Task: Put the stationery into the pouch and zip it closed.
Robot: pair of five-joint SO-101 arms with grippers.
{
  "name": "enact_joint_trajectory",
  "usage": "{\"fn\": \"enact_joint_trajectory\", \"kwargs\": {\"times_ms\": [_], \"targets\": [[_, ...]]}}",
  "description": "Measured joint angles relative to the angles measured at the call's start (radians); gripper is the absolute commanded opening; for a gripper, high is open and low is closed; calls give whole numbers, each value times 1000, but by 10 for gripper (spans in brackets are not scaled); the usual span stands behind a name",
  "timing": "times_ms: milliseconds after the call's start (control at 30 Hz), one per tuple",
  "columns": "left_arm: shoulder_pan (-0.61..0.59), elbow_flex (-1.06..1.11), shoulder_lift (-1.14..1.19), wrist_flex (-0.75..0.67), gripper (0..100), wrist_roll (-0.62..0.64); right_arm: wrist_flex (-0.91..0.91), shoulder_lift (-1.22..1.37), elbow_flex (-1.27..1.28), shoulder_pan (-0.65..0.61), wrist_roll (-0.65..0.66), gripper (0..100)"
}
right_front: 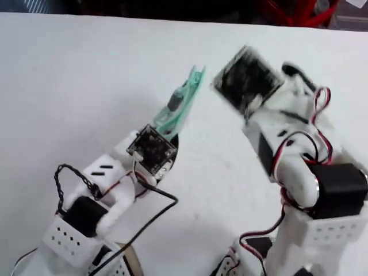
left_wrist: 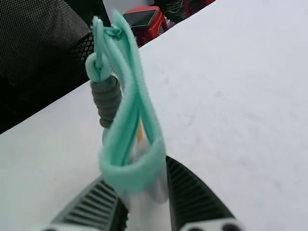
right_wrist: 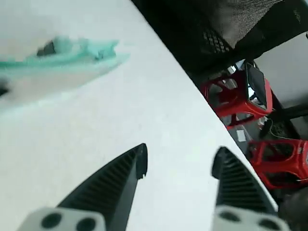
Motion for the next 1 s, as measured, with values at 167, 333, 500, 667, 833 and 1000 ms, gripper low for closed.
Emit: {"fn": "enact_joint_trajectory", "kwargs": {"times_ms": [167,333,500,667,833,1000], "targets": [[87,-31,0,86,23,-91,-11,-273,348,94,273,225],[167,-101,2,209,23,-216,-204,-577,756,230,364,252],[163,-169,15,350,23,-334,-358,-844,1146,288,419,252],[161,-170,6,445,23,-422,-285,-1102,1266,187,423,251],[161,-149,0,465,23,-440,-187,-1160,1274,-3,423,251],[160,-135,-100,516,23,-442,-203,-1120,1316,-74,423,251]]}}
